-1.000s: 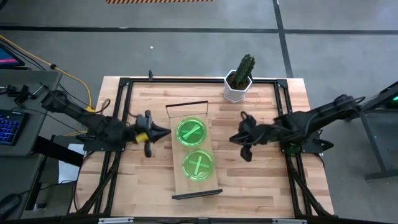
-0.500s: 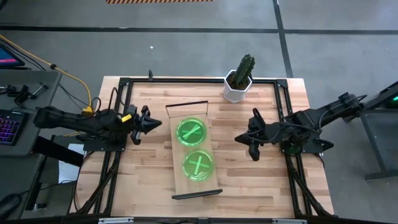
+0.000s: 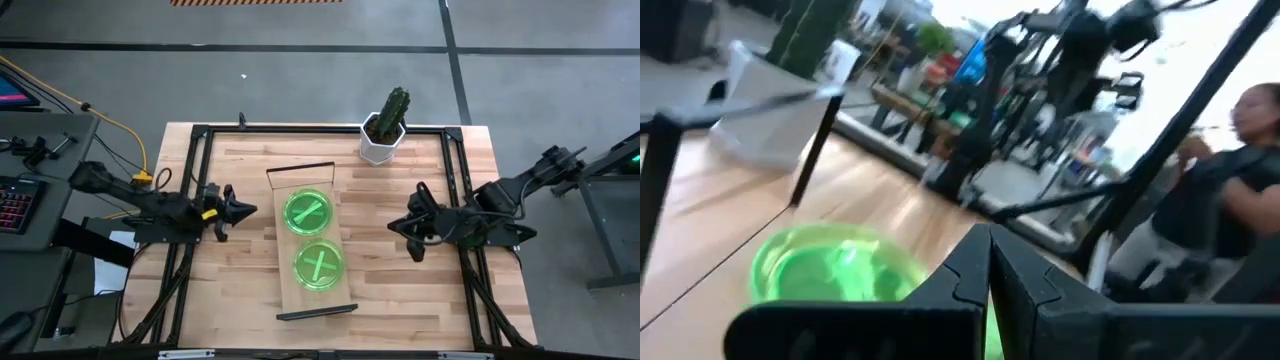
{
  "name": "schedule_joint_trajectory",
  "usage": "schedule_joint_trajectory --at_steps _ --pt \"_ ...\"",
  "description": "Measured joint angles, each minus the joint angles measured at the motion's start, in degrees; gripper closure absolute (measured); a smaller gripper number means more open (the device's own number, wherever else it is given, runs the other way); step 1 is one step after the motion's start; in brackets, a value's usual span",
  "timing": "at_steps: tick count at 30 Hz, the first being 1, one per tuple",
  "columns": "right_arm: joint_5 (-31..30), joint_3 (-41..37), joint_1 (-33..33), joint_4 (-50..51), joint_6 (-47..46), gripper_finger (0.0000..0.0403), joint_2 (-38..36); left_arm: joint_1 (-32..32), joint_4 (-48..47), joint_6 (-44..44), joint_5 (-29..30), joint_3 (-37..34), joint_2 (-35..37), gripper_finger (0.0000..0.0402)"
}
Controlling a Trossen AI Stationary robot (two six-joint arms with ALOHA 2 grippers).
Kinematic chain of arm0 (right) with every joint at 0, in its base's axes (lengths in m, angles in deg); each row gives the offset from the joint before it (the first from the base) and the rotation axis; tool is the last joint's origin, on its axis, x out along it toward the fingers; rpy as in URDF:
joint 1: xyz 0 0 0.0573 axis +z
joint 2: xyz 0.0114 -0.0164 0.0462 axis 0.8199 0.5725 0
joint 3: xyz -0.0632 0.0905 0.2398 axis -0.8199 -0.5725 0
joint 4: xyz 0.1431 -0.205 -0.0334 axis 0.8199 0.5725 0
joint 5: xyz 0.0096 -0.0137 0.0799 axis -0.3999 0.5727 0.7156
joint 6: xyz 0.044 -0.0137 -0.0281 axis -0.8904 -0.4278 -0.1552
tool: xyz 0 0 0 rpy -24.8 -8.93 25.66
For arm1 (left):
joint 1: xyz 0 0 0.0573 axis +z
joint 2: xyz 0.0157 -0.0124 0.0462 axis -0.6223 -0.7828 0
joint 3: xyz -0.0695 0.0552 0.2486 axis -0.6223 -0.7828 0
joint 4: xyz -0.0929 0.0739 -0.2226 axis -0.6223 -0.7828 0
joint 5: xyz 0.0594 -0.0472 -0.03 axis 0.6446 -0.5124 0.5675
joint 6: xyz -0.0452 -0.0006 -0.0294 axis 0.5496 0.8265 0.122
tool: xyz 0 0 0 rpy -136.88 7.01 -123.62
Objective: Place and stack plates onto a shelf
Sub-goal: Return to Home Position
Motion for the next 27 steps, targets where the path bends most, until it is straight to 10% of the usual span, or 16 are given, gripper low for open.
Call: schedule_joint_trajectory --at_steps 18,27 --pt "-8.3 -0.1 7.0 5.3 3.7 0.0403 -9.2 -3.1 0.8 -5.5 7.0 0.0 0.1 0.0402" --pt "3.8 -23.3 4.2 -28.9 14.6 0.0403 -19.1 -3.1 -0.4 -9.3 7.1 0.0 0.1 0.0402"
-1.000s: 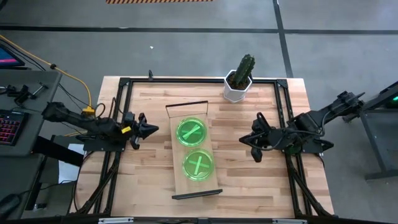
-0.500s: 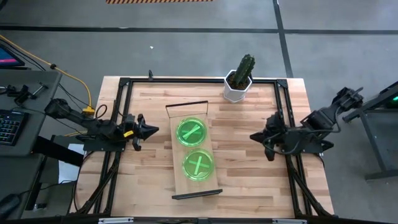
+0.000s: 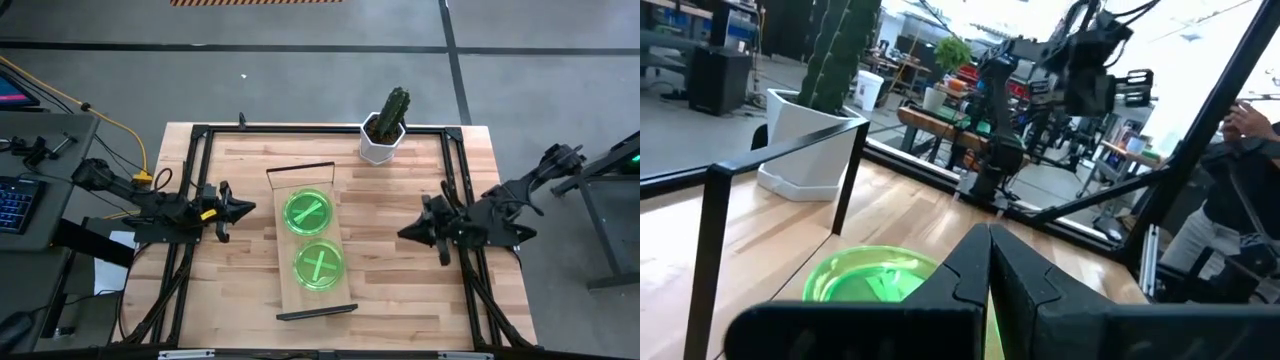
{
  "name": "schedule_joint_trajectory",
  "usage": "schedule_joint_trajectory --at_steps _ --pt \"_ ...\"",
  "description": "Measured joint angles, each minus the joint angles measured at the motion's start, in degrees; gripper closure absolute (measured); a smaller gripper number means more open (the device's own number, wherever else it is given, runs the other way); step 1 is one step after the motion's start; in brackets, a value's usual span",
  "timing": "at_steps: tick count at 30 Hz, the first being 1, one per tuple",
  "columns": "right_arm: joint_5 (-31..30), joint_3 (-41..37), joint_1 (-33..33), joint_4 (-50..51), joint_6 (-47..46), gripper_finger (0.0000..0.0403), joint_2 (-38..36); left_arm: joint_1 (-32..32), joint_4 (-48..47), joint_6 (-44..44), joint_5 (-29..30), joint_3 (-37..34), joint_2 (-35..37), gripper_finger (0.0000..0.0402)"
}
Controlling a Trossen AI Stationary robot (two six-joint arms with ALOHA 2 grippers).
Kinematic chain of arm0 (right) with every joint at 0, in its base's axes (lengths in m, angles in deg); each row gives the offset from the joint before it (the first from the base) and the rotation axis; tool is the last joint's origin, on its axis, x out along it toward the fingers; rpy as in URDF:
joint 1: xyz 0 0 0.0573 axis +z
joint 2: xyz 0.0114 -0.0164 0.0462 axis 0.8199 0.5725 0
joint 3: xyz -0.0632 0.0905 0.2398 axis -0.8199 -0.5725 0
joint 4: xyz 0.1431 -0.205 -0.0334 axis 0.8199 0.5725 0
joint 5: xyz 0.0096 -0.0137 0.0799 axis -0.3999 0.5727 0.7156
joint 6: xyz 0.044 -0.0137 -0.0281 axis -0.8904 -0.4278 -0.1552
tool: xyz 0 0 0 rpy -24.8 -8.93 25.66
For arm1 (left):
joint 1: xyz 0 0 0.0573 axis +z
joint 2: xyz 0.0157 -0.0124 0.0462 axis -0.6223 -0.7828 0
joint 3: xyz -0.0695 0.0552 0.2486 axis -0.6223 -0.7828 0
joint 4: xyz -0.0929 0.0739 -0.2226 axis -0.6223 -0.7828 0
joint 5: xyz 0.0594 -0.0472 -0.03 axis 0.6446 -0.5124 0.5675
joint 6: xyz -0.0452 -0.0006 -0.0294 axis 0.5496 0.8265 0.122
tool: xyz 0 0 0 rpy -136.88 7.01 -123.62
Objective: Place and stack plates onto a shelf
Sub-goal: Return to Home Position
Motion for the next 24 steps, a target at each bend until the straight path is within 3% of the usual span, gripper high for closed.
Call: schedule_joint_trajectory --at_steps 18,24 --pt "2.3 -27.8 -12.1 -5.2 5.6 0.0403 -37.8 0.0 0.0 0.0 -0.2 0.0 0.0 0.0402" --pt "2.0 -35.5 -13.3 -13.2 6.3 0.0403 -41.1 0.0 0.0 -0.1 -0.2 0.0 0.0 0.0402"
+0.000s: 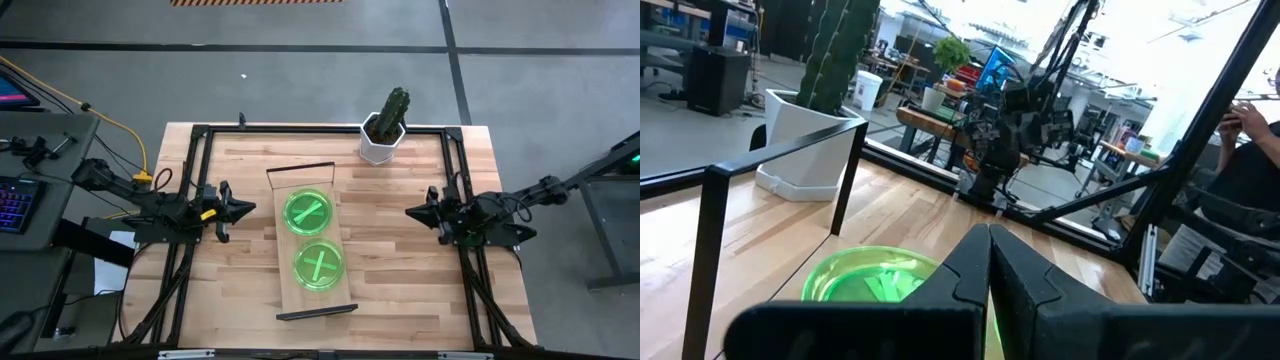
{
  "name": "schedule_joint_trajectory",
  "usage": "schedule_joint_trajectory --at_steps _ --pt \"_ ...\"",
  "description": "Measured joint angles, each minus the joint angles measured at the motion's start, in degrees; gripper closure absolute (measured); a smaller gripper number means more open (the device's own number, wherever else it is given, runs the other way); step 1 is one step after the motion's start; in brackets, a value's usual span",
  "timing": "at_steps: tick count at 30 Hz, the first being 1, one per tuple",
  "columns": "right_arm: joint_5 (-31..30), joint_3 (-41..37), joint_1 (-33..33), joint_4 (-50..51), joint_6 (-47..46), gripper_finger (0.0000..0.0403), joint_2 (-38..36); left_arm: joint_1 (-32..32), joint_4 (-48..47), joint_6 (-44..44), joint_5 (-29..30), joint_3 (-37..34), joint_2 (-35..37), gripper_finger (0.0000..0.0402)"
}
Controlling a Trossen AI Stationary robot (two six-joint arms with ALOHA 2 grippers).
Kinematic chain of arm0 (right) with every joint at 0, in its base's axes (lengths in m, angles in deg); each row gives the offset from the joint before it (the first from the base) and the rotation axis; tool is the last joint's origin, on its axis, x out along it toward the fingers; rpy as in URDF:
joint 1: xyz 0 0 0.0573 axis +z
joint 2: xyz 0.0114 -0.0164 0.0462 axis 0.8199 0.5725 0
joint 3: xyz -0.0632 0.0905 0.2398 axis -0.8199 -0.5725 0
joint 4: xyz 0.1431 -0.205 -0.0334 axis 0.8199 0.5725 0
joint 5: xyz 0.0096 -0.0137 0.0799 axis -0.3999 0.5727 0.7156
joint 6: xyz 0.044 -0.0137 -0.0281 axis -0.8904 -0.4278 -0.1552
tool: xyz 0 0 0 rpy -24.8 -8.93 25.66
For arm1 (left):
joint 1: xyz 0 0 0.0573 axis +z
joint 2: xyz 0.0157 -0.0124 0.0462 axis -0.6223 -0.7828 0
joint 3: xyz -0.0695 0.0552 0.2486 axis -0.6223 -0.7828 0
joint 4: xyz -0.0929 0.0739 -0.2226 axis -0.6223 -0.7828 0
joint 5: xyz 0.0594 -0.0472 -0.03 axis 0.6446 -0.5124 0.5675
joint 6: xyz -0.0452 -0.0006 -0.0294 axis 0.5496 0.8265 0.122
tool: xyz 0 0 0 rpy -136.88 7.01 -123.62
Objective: Place and stack plates onto a shelf
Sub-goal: Return to Home Position
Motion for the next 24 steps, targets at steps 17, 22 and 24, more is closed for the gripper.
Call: schedule_joint_trajectory --at_steps 17,22,24 --pt "14.9 -2.2 -18.9 0.9 7.6 0.0403 -0.2 0.0 -5.5 0.0 -0.5 0.0 0.0 0.0402" --pt "20.9 -2.2 -24.1 1.9 14.4 0.0403 -0.2 0.0 -6.1 0.0 -0.5 0.0 0.0 0.0402" --pt "21.5 -2.2 -25.2 2.0 14.9 0.0403 -0.2 0.0 -7.1 0.0 -0.5 0.0 0.0 0.0402"
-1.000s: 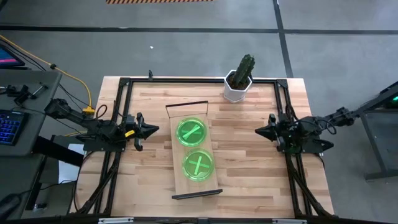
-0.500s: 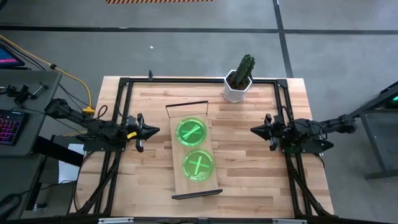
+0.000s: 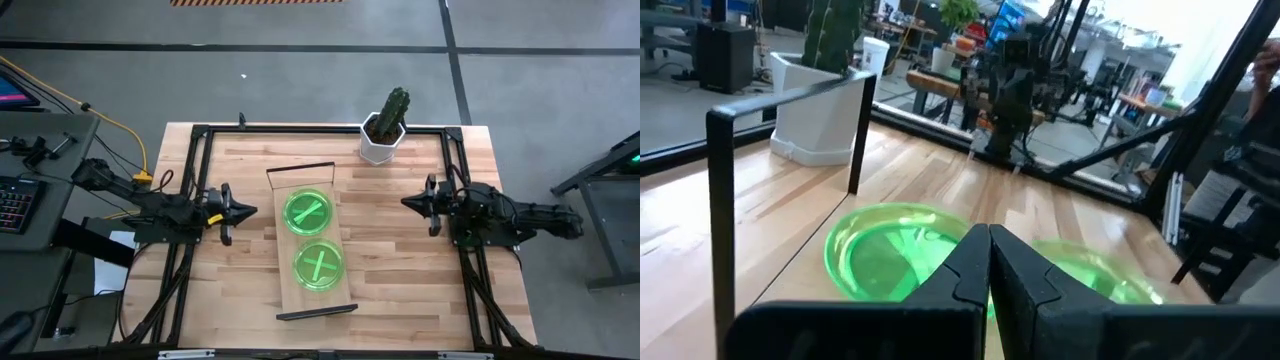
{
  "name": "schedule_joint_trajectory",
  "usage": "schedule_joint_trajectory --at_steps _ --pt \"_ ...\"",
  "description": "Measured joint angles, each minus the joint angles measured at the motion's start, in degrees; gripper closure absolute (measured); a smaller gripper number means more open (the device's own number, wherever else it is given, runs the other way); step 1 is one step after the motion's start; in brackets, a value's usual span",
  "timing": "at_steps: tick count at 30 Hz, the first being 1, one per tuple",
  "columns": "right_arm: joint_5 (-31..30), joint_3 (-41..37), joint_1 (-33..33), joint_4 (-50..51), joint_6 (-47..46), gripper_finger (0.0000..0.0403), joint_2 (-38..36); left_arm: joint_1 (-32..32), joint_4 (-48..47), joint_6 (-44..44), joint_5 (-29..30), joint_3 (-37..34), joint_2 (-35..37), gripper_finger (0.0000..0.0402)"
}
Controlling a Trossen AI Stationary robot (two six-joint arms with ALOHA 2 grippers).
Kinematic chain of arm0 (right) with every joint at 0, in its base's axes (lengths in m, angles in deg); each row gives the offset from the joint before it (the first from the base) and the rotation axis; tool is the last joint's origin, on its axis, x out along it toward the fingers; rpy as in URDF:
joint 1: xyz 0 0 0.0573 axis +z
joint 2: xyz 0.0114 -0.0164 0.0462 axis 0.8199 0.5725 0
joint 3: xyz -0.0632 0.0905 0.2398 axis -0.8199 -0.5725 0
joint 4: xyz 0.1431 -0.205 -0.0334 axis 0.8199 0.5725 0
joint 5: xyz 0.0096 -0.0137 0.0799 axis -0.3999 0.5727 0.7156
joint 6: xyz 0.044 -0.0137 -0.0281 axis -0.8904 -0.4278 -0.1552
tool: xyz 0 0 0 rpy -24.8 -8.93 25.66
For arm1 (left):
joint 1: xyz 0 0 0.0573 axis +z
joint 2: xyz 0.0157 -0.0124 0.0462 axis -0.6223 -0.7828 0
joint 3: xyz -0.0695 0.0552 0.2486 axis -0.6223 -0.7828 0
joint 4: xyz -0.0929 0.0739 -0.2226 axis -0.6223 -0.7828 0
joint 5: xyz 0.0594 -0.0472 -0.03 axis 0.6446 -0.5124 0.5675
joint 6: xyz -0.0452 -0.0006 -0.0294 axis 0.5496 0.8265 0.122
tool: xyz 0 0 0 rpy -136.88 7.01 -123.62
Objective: Place and stack plates onto a shelf
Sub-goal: Return to Home Position
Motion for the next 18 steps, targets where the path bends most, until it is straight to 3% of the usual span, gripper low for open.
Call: schedule_joint_trajectory --at_steps 9,18 --pt "-0.3 0.0 -0.9 0.0 5.8 0.0403 0.1 0.0 -12.6 0.0 0.0 0.0 -0.1 0.0402" --pt "-0.4 0.0 -0.9 0.0 5.8 0.0403 0.1 2.0 -12.3 0.0 -0.2 0.0 -2.9 0.0401"
